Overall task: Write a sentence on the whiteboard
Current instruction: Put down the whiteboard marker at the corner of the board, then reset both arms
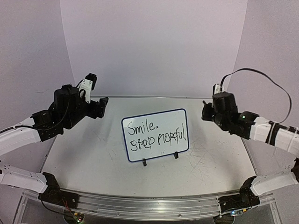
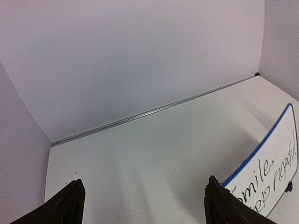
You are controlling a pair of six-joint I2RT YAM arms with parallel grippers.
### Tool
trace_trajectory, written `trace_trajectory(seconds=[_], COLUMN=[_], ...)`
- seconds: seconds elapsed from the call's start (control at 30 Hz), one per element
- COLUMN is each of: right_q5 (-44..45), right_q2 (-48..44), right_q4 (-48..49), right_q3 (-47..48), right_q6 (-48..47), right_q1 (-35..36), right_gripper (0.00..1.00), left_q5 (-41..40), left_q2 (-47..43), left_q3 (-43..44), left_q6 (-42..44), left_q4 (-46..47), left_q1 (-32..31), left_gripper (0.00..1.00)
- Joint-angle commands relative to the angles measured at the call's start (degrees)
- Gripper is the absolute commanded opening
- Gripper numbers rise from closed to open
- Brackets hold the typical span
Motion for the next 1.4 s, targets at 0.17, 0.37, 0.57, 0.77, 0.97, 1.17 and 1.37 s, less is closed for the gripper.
trace_trajectory(seconds=[0.17, 0.37, 0.57, 0.77, 0.97, 1.17, 1.37], right_q5=[-0.2, -2.4, -5.8, -6.7, -3.2, 5.4, 8.6], right_q2=[8.8, 13.5, 17.3, 16.7, 4.7, -9.0, -17.0], right_q4=[7.7, 12.2, 16.4, 17.5, 3.5, -13.7, -16.6], right_q3=[-14.1, -17.7, -21.9, -23.2, -16.8, -0.6, 16.5], right_q6=[9.8, 13.4, 17.4, 18.8, 16.6, 7.9, -5.9], right_q1=[-0.3, -0.3, -0.3, -0.3, -0.4, -0.3, -0.3], right_gripper=[0.01, 0.06, 0.11, 0.30, 0.71, 0.98, 0.98], left_q5=[0.7, 0.3, -0.9, -0.8, -0.5, -4.7, -6.6], left_q2=[-0.2, -1.0, -4.7, -6.4, -7.4, -7.0, -5.9], left_q3=[2.6, 3.3, 3.8, 5.9, 9.8, 15.1, 20.4], left_q6=[-12.6, -11.5, -9.2, -5.9, -3.5, 2.3, 9.3], left_q4=[-0.4, -0.2, -0.2, -1.4, -2.7, -1.7, 3.5], left_q1=[2.2, 2.3, 2.3, 2.3, 2.3, 2.3, 2.3], left_gripper=[0.91, 0.90, 0.91, 0.95, 0.99, 0.99, 0.99])
